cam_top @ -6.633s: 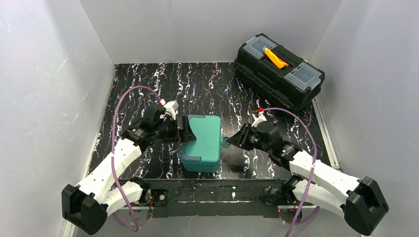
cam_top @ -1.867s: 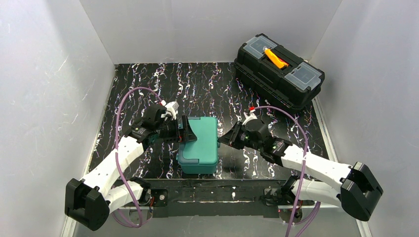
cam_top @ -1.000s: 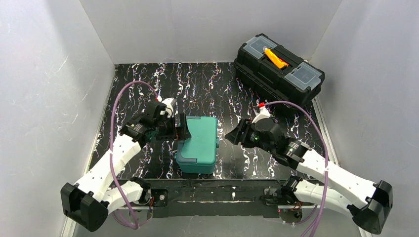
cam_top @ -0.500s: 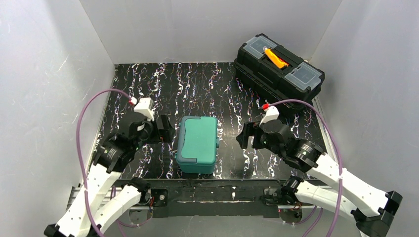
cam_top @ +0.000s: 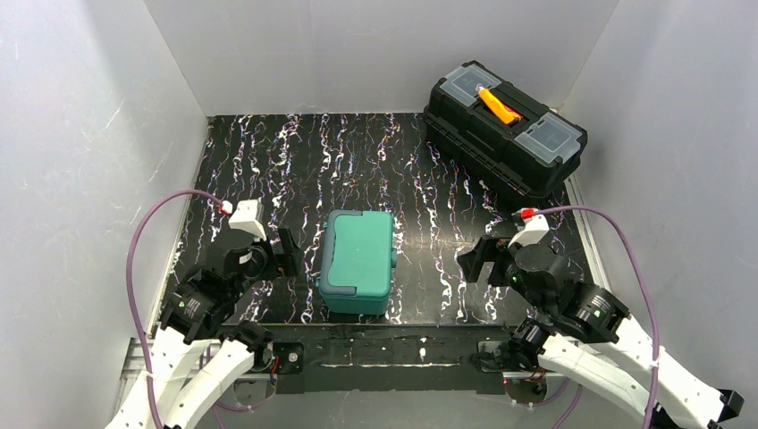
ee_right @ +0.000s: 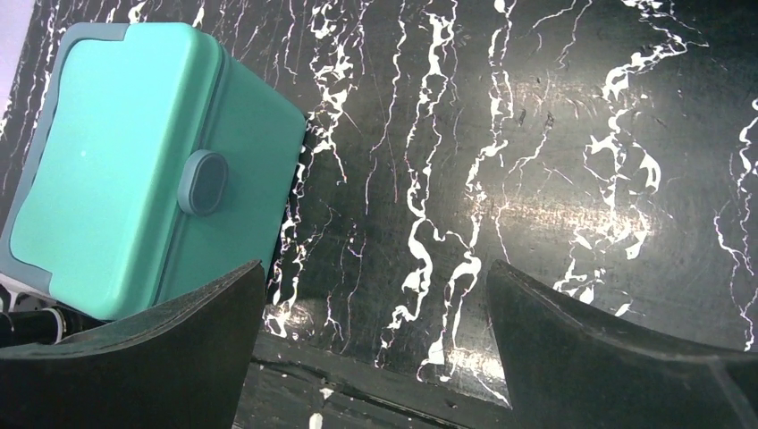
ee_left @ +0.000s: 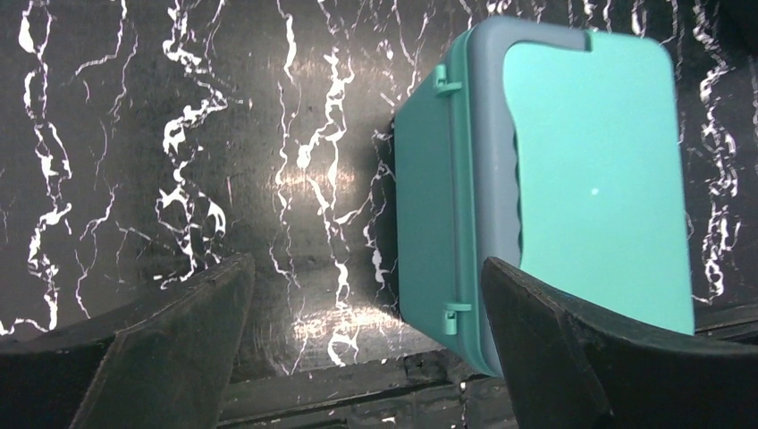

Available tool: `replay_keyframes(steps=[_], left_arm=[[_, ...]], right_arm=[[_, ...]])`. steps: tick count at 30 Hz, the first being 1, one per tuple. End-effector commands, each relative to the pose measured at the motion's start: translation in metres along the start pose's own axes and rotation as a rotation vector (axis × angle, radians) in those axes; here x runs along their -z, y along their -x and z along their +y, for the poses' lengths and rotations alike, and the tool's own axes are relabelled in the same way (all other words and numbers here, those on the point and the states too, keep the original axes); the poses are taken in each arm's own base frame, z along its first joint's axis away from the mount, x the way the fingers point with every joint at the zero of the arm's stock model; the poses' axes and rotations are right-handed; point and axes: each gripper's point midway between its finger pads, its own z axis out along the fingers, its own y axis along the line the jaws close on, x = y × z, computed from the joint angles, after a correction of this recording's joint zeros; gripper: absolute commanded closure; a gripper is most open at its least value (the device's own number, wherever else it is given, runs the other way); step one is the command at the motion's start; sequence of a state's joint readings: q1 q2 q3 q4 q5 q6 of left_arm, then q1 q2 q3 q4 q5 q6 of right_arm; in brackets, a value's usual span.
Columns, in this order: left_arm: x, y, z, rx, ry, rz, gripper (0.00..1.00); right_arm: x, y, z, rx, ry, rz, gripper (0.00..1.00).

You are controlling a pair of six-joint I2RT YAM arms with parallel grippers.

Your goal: Organize the medicine kit

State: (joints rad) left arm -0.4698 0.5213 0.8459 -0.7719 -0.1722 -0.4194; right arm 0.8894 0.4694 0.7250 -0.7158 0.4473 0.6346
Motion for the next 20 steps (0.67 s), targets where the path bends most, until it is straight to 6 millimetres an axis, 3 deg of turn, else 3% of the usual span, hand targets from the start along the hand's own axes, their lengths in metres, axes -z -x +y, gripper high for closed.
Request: replay_keyframes(steps=[1, 12, 16, 20], left_arm=[[0.0, -0.018, 0.011, -0.018, 0.037, 0.046, 0.02], [0.011, -0.015, 0.006, -0.014, -0.035, -0.032, 0.02], [0.015, -0.013, -0.008, -0.061, -0.129, -0.047, 0.02], [0.018, -0.01, -0.004, -0.057, -0.112, -0.07, 0.02]], right_arm=[[0.005, 0.0, -0.012, -0.034, -0.032, -0.032, 0.02], [0.004, -0.017, -0.008, -0.088, 0.016, 0.004, 0.02], [0.005, -0.019, -0.01, -0.084, 0.012, 0.01, 0.02], [0.005, -0.024, -0.013, -0.094, -0.001, 0.025, 0.02]])
